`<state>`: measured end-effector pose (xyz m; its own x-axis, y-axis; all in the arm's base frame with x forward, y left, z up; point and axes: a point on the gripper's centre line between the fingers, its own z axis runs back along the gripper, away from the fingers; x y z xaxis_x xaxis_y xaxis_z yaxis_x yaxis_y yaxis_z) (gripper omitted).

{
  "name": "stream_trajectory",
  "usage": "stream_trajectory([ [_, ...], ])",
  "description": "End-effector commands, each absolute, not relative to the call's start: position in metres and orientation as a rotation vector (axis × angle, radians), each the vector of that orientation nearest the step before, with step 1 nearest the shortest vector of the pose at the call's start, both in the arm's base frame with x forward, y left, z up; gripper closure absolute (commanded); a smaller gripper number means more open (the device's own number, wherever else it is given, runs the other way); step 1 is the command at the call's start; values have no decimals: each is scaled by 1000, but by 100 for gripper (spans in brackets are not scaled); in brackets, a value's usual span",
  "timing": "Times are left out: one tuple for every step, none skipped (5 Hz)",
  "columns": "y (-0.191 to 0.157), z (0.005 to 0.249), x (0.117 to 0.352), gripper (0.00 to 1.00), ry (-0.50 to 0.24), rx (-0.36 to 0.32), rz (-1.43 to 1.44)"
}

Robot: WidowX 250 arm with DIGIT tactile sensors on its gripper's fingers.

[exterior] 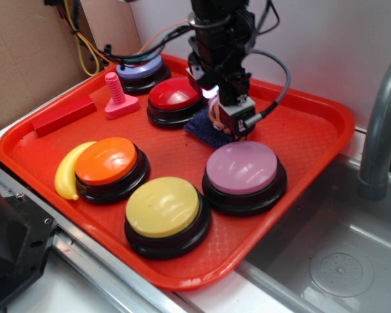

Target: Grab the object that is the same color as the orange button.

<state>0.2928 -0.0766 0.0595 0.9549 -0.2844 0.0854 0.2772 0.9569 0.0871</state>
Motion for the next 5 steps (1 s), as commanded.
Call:
stream_trajectory([
  [-68,63,310,0,-120,40,-232],
  [-58,61,313,0,-103,27,-183],
  [-52,57,312,33,-82,10,-150],
  [-52,57,312,100,-85,5,-157],
  [-55,61,311,100,-83,-4,-165],
])
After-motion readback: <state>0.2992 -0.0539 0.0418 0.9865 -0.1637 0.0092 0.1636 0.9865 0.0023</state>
